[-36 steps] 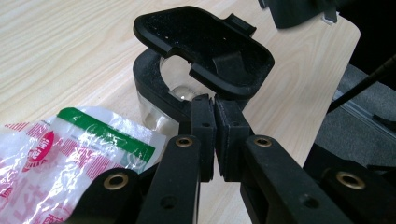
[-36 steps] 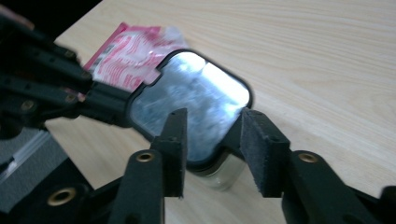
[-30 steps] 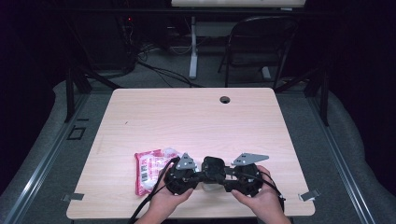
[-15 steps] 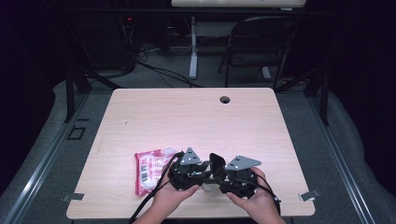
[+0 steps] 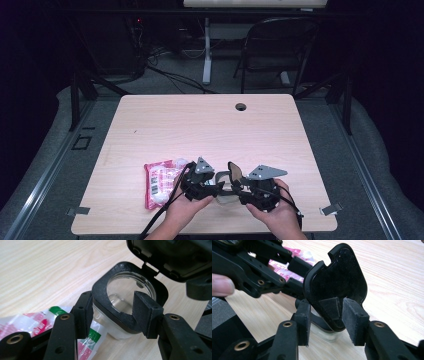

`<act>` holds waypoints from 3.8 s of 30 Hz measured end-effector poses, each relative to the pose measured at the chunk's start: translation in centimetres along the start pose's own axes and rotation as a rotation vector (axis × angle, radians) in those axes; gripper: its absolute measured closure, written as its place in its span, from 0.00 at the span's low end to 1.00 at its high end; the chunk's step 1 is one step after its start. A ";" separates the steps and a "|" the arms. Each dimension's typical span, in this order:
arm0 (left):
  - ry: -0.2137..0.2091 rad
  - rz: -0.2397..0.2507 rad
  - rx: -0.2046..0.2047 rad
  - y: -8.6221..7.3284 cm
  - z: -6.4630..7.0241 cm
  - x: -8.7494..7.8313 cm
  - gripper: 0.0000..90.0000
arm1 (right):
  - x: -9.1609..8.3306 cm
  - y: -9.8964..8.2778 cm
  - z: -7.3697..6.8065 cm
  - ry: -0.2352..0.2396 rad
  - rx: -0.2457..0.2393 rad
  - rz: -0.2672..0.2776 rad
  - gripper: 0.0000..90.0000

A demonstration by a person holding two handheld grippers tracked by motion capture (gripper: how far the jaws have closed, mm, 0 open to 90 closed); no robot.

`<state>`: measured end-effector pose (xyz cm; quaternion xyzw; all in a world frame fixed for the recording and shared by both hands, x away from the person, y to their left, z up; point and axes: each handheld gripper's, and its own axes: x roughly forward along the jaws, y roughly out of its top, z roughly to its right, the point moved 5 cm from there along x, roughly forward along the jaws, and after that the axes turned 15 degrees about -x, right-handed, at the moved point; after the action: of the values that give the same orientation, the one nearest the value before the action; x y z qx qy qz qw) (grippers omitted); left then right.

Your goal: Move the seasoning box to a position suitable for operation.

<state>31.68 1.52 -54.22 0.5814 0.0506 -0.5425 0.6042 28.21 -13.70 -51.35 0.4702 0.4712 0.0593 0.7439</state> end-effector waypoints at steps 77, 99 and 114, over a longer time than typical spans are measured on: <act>0.174 0.194 -0.221 -7.7 -15.1 -9.8 0.58 | 4.2 -2.5 4.9 0.049 0.263 0.047 0.76; 0.191 0.093 0.078 -7.6 -9.4 -5.7 0.44 | 1.5 -3.6 5.4 0.031 0.299 0.140 0.70; 0.204 0.071 0.151 -7.5 -7.5 -2.7 0.31 | 1.3 -4.0 5.1 0.022 0.283 0.142 0.68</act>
<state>29.53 10.77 -59.61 0.6790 0.0503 -0.4610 0.5691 31.33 -18.55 -54.63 0.6019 0.4486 0.0500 0.6588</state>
